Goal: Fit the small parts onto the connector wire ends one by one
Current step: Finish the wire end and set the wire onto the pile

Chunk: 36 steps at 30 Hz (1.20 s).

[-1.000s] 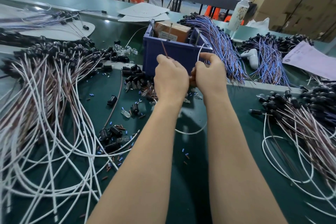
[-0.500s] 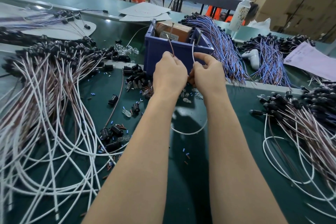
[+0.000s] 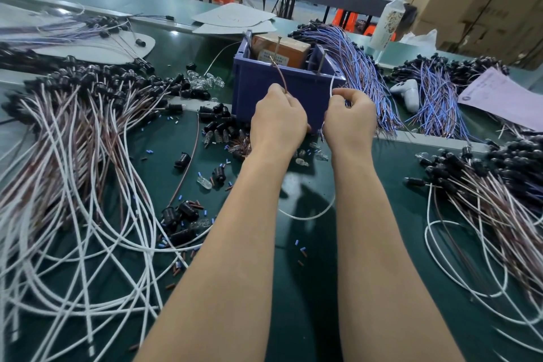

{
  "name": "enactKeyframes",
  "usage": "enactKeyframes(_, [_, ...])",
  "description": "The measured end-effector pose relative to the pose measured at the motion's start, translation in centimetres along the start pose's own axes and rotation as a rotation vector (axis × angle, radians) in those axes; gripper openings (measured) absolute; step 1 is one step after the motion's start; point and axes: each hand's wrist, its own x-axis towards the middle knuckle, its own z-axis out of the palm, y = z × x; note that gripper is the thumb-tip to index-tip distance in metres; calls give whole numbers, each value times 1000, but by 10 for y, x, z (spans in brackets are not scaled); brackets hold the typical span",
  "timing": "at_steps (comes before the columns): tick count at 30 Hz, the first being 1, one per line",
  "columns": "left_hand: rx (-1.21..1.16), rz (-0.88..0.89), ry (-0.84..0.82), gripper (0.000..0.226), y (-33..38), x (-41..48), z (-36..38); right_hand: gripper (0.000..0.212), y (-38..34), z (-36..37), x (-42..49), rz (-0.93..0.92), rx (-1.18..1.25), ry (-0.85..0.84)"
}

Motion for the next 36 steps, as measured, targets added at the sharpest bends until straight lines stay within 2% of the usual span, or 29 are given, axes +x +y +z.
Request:
enactKeyframes(5, [22, 19, 1, 24, 0, -1, 0, 27, 0, 4, -1, -17, 8, -99])
enactKeyframes(9, [24, 26, 7, 23, 0, -1, 0, 28, 2, 5, -2, -21, 36, -153])
enactKeyframes(36, [41, 32, 17, 22, -2, -1, 0, 30, 5, 5, 1, -27, 59, -165])
